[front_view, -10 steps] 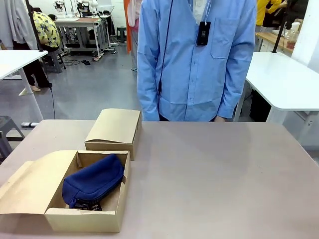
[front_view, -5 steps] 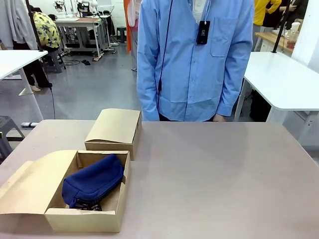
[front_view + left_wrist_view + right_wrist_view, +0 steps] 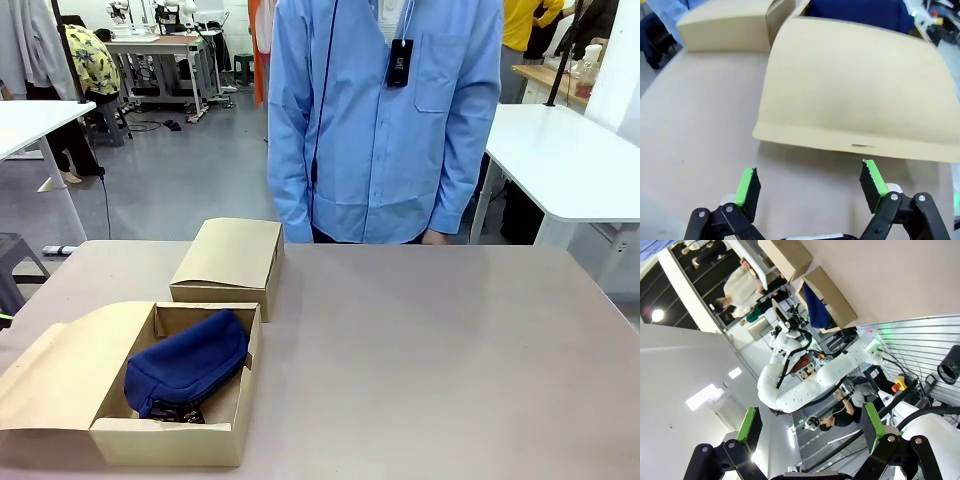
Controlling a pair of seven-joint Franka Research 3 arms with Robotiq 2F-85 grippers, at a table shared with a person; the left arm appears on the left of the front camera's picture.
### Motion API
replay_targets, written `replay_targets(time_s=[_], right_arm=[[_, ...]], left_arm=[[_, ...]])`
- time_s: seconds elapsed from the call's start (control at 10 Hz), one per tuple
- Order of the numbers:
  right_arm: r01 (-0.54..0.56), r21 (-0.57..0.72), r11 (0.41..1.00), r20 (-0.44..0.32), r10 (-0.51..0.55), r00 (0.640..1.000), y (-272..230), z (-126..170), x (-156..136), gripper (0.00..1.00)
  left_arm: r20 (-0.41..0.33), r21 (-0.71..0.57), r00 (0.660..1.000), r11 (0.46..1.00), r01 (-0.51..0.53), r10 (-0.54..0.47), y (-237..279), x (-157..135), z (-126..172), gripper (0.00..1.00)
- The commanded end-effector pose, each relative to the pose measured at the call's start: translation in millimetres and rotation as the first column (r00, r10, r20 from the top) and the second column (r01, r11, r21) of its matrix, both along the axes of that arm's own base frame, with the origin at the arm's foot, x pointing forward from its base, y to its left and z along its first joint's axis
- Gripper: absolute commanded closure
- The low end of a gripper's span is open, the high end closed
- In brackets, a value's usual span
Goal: Place items inside the box.
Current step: Close the lid of the Mailer Box closest to the robot.
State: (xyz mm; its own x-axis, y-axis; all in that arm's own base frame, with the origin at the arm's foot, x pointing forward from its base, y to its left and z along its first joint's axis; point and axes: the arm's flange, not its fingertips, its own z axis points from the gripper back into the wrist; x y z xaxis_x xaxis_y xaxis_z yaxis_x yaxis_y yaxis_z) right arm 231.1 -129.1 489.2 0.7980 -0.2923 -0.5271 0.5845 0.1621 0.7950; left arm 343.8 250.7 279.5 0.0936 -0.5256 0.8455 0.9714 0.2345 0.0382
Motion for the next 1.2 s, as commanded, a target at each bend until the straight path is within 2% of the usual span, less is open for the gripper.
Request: replay_targets(time_s=[0.0, 0.3, 0.6, 1.1], right_arm=[[0.004, 0.016, 1.000, 0.005, -0.004, 1.000, 0.2, 5.1, -0.3, 0.00], [0.004, 0.016, 1.000, 0.005, -0.004, 1.000, 0.2, 5.1, -0.3, 0.00], [0.004, 0.016, 1.000, 0.005, -0.004, 1.000, 0.2, 5.1, -0.3, 0.00], [0.004, 0.016, 1.000, 0.005, -0.004, 1.000, 0.2, 5.1, -0.3, 0.00]], left_arm=[[0.021, 0.101, 1.000, 0.995, 0.003, -0.005, -13.0, 0.6, -35.2, 0.00], [0.033, 0.179, 0.999, 0.983, -0.031, 0.025, -14.0, 9.5, -48.7, 0.00], [0.028, 0.216, 1.000, 0.976, -0.007, 0.002, -22.5, 11.0, -54.2, 0.00], [-0.027, 0.011, 0.998, 0.998, 0.060, -0.059, -49.8, -5.5, -46.7, 0.00]])
